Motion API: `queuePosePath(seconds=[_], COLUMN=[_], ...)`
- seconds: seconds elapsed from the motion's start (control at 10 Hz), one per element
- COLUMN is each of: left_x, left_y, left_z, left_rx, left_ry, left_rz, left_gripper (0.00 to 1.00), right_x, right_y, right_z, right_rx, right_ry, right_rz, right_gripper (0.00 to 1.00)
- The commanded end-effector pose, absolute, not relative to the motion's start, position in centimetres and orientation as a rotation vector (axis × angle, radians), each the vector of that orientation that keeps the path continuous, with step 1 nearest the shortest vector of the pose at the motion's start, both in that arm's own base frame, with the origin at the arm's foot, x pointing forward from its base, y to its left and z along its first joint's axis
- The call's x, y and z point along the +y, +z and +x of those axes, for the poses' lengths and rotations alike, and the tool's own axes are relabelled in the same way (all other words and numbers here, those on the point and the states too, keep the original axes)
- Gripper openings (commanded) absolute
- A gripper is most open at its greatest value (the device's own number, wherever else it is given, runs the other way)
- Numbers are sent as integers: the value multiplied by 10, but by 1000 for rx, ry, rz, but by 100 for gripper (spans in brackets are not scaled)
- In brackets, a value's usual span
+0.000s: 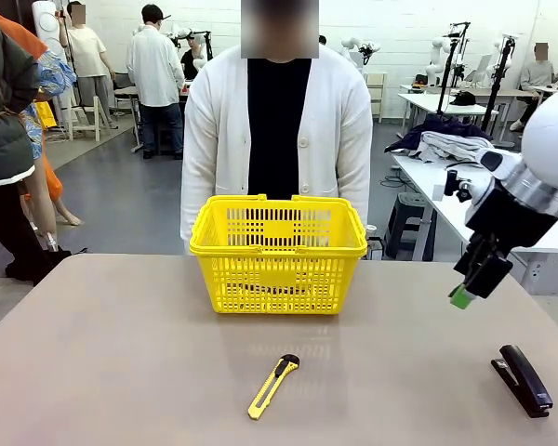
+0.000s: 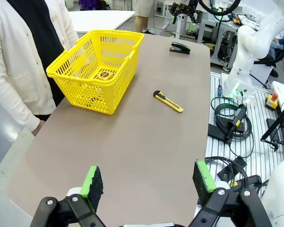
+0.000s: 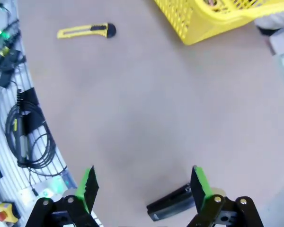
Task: Place the items the person wants into the basket.
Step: Pick up the item the person points to and place it in the Market Basket.
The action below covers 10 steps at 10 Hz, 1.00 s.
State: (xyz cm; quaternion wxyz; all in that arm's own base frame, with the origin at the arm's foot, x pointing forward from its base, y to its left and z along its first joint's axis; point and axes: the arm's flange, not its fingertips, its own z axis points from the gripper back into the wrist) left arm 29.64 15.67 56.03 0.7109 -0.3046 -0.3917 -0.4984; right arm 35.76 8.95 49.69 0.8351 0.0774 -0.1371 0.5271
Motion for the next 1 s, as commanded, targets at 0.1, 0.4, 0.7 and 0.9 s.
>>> queuePosePath(seconds=[0.1, 0.4, 0.7, 0.9], left_x=[158, 158, 158, 158], left_y=[561, 561, 561, 561], left_z=[296, 296, 296, 296], left_rx=[-892, -892, -892, -892], left_ry=[-1118, -1118, -1118, -1118], left_rz=[-680, -680, -680, -680], left_gripper=[99, 99, 99, 99], right_x=[95, 95, 95, 57], right_y=[501, 501, 500, 536], right_z=[362, 362, 357, 308], right_rx=[-290, -290, -295, -440], right_ry=[1126, 1126, 1133, 1223], right_rz=[155, 155, 165, 222], right_gripper=[100, 100, 100, 100])
